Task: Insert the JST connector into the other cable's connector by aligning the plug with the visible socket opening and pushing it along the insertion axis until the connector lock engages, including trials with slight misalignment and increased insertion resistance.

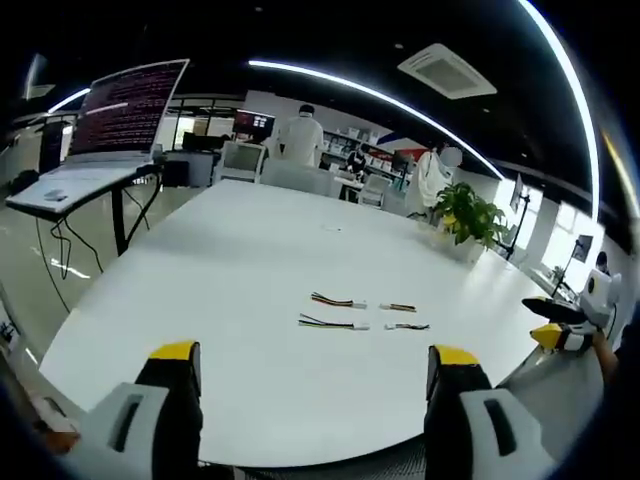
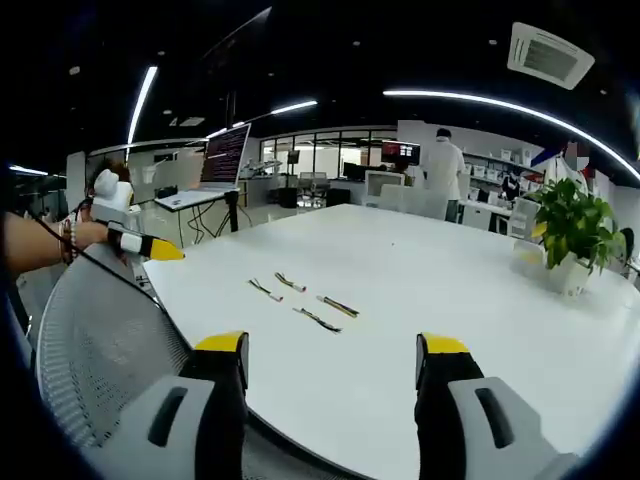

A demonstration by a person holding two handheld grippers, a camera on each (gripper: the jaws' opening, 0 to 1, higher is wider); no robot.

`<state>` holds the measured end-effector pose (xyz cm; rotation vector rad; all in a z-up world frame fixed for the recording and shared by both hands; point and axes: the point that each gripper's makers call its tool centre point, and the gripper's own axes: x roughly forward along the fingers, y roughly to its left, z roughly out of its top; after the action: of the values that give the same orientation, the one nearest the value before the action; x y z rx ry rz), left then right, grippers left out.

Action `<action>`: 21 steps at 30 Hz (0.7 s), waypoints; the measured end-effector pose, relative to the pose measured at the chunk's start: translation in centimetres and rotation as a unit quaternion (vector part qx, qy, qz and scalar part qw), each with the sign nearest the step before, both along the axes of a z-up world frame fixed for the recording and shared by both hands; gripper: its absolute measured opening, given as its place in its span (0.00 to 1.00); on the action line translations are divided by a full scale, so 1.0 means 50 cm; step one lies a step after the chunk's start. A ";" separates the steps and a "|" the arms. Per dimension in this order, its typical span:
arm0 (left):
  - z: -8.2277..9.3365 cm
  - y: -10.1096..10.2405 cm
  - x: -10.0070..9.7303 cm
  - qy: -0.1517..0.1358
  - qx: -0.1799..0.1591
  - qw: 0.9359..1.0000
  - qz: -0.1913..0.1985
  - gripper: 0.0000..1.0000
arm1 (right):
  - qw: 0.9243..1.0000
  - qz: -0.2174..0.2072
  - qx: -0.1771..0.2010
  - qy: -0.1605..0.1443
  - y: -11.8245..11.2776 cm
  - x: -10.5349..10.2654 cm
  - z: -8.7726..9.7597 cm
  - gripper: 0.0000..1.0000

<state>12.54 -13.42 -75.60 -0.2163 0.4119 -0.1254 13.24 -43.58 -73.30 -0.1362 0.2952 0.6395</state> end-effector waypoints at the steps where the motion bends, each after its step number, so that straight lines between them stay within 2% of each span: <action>1: 0.000 0.000 0.000 0.000 -0.001 1.000 0.001 0.92 | 1.000 0.000 0.000 0.000 0.000 0.000 0.000 0.66; 21: 0.000 0.000 0.001 -0.002 -0.002 1.000 0.002 0.92 | 1.000 0.005 -0.002 0.004 0.001 0.000 -0.004 0.66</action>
<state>12.61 -13.42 -75.58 -0.2208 0.4075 -0.1230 13.22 -43.51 -73.48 -0.1389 0.3031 0.6485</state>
